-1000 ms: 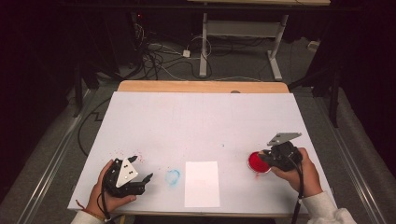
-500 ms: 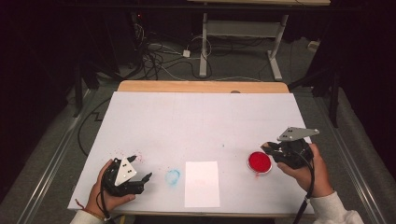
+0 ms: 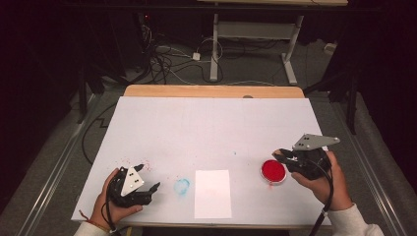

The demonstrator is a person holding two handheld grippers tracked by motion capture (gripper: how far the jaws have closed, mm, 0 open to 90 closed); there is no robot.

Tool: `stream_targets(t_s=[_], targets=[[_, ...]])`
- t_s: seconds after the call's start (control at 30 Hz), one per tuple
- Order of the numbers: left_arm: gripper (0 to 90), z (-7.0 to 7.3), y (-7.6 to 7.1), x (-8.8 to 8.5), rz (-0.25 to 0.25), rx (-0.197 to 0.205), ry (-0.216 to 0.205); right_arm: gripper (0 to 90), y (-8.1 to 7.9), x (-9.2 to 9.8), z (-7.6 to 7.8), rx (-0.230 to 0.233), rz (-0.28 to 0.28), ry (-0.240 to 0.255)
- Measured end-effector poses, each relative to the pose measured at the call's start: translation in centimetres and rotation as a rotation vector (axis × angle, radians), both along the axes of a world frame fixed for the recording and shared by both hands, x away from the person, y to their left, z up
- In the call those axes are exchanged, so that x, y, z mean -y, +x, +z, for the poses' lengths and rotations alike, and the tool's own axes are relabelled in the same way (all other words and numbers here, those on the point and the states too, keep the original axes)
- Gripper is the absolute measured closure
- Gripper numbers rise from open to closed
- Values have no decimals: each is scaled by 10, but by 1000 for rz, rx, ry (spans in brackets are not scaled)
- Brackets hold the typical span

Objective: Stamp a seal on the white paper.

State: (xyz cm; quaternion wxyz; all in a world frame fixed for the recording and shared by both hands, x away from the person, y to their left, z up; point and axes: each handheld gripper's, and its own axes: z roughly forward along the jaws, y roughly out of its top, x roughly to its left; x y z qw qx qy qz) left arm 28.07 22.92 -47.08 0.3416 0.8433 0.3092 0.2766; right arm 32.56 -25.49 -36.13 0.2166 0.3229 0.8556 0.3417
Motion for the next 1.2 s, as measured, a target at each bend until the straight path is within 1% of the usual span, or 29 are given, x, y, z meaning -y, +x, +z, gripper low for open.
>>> stream_targets(t_s=[0.07,0.1,0.13,0.2,0.33,0.47,0.5,0.6,0.7,0.73,0.83,0.87,1.03,1.2], targets=[[205,0,0,1,-1,0,0,763,-1,-1,1,6,3,2],[205,0,0,1,-1,-1,1,763,-2,-4,4,10,16,9],[205,0,0,0,0,-2,4,763,-2,-4,4,10,16,9],[206,-1,-1,-1,3,-7,0,763,-2,-8,6,19,23,12],[205,0,-2,-1,8,-2,-2,763,-4,-17,10,22,51,13],[206,0,-2,1,2,1,11,763,-7,-25,15,41,78,15],[205,0,-2,2,4,-9,8,763,-7,-27,17,48,82,17],[205,-1,-3,1,6,-15,10,762,-9,-34,20,52,104,22],[205,0,-4,0,7,-8,4,763,-10,-42,22,56,124,21],[205,0,-4,0,4,2,9,763,-10,-45,22,55,133,18],[205,0,-3,1,4,0,12,762,-10,-55,22,52,155,16],[206,0,-4,1,7,-10,10,762,-10,-58,21,48,165,13],[205,0,-4,1,7,-11,9,762,-9,-75,15,36,207,2],[205,-1,-4,1,4,-11,10,763,-10,-94,9,17,247,-21]])
